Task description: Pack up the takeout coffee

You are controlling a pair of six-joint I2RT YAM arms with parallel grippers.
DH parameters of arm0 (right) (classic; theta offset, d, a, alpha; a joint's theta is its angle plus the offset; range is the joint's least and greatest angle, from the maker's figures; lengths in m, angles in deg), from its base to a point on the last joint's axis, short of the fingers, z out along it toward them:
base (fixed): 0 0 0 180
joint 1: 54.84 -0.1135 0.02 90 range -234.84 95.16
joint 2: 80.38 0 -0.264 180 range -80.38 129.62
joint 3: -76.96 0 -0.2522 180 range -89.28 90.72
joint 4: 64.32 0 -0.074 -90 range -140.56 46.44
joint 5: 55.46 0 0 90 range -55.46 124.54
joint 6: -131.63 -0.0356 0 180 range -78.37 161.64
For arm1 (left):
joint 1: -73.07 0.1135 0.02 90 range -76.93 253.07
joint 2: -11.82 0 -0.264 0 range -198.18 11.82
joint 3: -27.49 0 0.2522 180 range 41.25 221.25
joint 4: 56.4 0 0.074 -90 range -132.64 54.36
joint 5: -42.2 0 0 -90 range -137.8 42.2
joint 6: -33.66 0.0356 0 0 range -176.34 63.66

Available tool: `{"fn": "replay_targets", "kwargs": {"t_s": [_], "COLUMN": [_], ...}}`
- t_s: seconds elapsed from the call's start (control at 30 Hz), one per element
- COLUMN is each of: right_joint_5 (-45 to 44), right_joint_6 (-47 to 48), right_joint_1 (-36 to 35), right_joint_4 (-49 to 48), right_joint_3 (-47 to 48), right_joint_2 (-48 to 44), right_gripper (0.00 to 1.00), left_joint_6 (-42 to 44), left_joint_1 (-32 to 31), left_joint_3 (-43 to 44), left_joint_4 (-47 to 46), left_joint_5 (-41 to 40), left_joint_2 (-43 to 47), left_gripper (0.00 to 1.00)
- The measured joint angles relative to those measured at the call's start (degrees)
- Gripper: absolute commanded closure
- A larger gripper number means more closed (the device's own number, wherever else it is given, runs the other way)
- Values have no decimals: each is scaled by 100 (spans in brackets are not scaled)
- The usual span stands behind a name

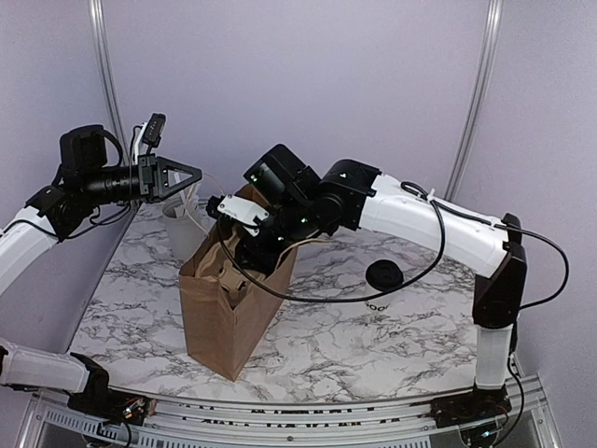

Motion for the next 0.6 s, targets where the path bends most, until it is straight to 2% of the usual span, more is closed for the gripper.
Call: {"fn": "replay_targets", "kwargs": {"t_s": [0.6], "right_joint_5": [-85], "right_joint_6": [-44], "right_joint_1": [0], "right_joint_4": [273], "right_joint_3": [597], "right_joint_2": [485], "right_gripper": [58], "left_joint_6": [282], "left_joint_1": [0], "left_joint_3": [-9], "left_joint_4": [402], "left_joint_5": [-356], "left_joint_2": [39], "left_gripper": [100]}}
